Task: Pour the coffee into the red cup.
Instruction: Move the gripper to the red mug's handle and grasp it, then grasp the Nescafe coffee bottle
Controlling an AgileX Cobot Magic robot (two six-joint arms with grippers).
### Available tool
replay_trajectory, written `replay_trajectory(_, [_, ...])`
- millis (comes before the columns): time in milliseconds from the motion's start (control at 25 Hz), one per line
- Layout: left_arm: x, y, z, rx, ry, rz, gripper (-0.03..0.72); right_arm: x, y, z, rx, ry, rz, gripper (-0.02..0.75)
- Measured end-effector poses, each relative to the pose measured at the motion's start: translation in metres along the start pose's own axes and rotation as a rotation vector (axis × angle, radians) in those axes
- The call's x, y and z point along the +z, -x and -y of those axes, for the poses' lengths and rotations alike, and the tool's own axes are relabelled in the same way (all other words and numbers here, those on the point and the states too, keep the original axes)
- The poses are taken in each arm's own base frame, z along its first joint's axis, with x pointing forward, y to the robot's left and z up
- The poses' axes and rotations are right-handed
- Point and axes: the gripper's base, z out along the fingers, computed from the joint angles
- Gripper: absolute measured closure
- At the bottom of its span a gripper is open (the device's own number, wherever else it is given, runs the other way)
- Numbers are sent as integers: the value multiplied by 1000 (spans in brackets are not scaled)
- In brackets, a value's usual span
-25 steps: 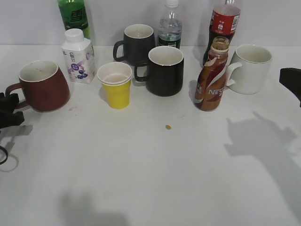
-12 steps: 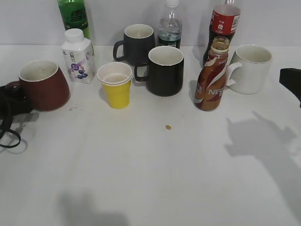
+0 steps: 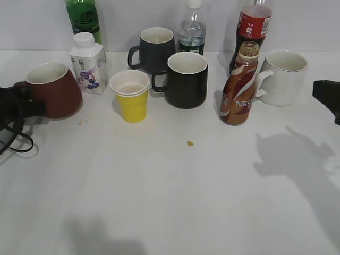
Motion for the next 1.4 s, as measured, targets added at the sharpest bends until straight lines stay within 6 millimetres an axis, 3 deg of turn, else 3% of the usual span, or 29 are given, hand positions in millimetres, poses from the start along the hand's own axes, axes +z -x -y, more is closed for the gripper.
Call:
replay_trajectory(160, [-4,0,1,1,-5,9,608,5,-4,0,0,1,-28,214])
replay_trajectory(360, [-34,12,6,14,-20,10,610,21,-14,-9,-16,44,-102,215])
replay_trajectory(520, [-57,35,11,37,-51,74,611,45,-25,-27,-61,121,-115,186])
replay_trajectory(720, [-80,52,20,84,-114,79,612,82,-43,-34,-64,141,-92,134])
replay_trajectory(1080, [-96,66,31,110,-226,21,612,140,-72,-38,5,104,-79,130])
replay_trajectory(1400, [-101,65,39,127,-320,-18,612,176,-74,-39,26,71,-42,130])
